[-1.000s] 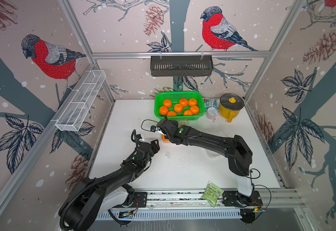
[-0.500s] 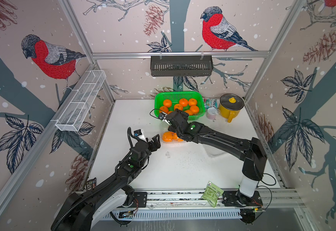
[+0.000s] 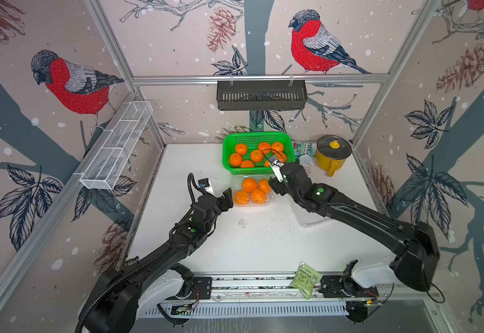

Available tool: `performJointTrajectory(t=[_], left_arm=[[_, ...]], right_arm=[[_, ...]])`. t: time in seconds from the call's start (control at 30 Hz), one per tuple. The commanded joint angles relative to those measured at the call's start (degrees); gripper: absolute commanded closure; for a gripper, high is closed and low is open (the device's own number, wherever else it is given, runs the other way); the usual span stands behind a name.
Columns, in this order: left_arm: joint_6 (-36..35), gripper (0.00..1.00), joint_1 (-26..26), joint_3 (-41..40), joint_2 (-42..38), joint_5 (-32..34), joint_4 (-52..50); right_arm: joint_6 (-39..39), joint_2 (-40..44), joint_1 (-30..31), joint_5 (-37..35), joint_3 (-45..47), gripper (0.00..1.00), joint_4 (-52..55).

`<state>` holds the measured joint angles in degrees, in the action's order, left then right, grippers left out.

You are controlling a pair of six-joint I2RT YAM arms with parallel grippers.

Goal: Take oranges out of containers
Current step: Open the packing box at the center of the board, then adjust the packing box at the center of the board.

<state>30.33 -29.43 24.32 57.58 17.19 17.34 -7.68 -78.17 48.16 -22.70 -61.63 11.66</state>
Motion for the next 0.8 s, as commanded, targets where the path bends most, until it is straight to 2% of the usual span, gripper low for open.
performJointTrajectory(t=[0.0,0.13,0.23,0.37,0.5,0.77], left_arm=[[2.22,0.14,2.21,0.29,-0.86,1.26,-4.83],[5.23,0.14,5.94,-0.06,-1.03,-4.85,-5.92],[6.02,0.15,6.37,0.45,-0.17,-7.10,-6.29],[6.69,0.16,6.36,0.67,1.59,-8.59,-6.01],[6.59,0.16,6.40,1.18,2.96,-9.41,-6.53],[5.92,0.16,6.40,1.15,2.27,-8.94,-7.06]], right_arm=[[-1.46,5.24,0.92,8.76,9.80,0.17,-6.00],[-17.12,11.95,4.75,8.11,24.40,0.16,-17.73],[-24.57,12.44,5.57,5.85,29.34,0.15,-24.87],[-27.95,7.46,6.16,1.99,26.38,0.14,-25.34],[-34.79,-0.32,7.27,-2.74,23.42,0.14,-27.21],[-40.96,-7.47,6.08,-3.03,18.93,0.14,-27.07]])
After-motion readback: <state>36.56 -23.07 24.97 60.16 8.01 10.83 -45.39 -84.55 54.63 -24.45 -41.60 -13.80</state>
